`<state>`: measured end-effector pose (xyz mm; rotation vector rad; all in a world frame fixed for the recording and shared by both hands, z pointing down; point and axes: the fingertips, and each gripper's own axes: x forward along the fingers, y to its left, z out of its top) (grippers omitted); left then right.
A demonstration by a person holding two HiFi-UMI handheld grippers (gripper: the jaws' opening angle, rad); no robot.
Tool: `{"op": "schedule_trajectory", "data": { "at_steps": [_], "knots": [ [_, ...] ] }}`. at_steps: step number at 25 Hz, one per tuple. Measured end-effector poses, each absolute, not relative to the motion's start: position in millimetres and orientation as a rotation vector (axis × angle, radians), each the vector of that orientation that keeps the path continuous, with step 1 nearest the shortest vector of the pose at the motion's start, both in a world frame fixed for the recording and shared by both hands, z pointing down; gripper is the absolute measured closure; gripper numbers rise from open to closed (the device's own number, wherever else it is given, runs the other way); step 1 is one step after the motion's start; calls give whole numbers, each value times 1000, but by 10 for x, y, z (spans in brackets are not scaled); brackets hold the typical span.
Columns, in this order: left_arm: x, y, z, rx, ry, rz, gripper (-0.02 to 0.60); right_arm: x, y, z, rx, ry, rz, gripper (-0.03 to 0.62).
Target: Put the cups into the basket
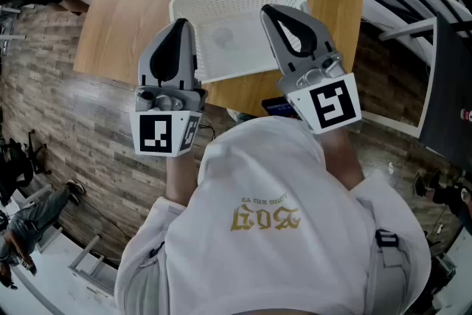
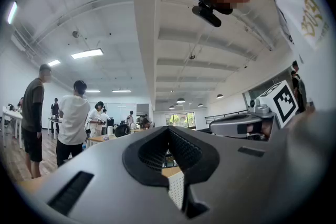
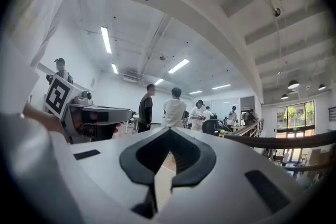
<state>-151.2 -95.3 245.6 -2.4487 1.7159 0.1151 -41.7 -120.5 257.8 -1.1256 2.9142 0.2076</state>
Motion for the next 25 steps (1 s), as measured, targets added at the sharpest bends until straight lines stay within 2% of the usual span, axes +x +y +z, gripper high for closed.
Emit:
{"op": "schedule_trajectory", "data": {
  "at_steps": [10, 25],
  "knots": [
    [-1494, -896, 2323, -2465, 1702, 191, 575, -314, -1219, 2465, -1160, 2892, 214, 583],
    [-1466, -899, 2430, -2511, 1694, 150, 575, -289, -1234, 2530, -1178, 2902, 161, 584]
  ]
}}
